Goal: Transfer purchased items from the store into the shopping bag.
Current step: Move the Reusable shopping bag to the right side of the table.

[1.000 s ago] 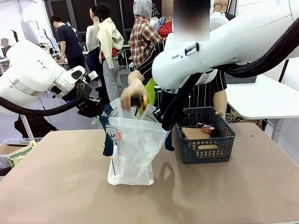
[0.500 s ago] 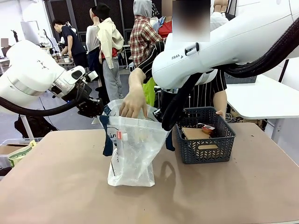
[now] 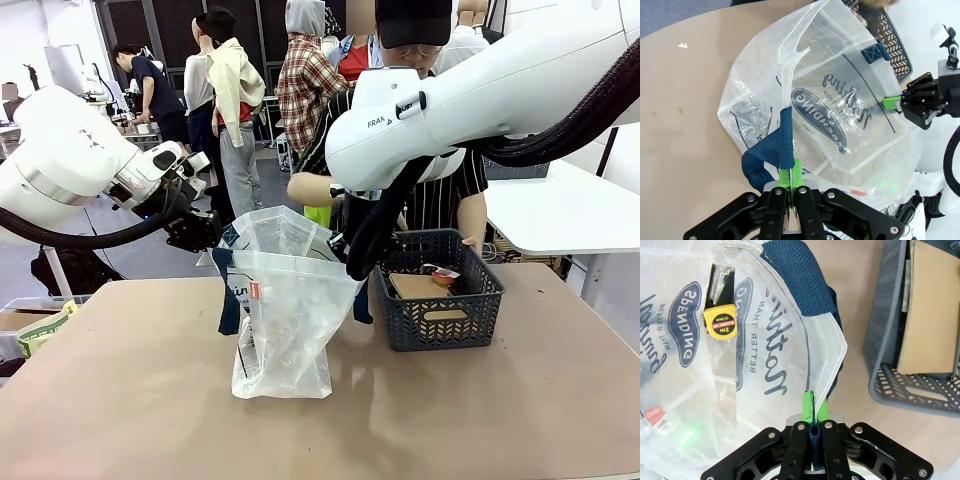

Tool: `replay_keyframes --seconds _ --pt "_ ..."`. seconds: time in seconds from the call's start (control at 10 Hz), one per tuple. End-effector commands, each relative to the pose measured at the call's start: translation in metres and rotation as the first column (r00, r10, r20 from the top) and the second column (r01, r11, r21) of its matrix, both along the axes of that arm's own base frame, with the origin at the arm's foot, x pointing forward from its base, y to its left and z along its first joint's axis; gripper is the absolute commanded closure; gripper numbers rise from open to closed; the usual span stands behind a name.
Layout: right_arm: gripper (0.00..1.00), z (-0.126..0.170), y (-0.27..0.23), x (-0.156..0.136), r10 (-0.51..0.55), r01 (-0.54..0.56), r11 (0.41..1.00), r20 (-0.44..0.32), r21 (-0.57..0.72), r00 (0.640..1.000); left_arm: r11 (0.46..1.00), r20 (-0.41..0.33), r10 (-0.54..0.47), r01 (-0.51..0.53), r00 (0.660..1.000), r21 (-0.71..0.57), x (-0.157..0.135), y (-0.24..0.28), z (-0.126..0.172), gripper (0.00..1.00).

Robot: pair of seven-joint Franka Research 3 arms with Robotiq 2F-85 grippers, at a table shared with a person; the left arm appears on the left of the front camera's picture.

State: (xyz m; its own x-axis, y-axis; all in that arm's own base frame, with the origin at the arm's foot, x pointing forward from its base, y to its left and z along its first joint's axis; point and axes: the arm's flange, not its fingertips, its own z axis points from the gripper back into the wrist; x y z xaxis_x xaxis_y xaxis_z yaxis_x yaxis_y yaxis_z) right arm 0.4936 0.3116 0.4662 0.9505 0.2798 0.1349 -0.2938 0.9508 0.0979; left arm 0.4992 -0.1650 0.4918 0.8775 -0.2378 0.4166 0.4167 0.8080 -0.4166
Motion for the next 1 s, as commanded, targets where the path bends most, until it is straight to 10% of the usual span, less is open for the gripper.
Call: replay_keyframes --seconds 0.0,0.9 --pt "1.0 -0.0002 -0.0024 -0.0027 -0.006 0.006 1.0 -0.005 0.01 1.0 1.0 0.007 0.002 -0.002 1.0 0.0 -0.0001 0.0024 0.002 1.0" --pt "1.0 -0.0002 -0.0024 -0.0027 -0.006 0.006 1.0 -0.005 0.01 1.0 1.0 0.007 0.002 -0.002 1.0 0.0 -0.0001 0.0024 0.002 1.0"
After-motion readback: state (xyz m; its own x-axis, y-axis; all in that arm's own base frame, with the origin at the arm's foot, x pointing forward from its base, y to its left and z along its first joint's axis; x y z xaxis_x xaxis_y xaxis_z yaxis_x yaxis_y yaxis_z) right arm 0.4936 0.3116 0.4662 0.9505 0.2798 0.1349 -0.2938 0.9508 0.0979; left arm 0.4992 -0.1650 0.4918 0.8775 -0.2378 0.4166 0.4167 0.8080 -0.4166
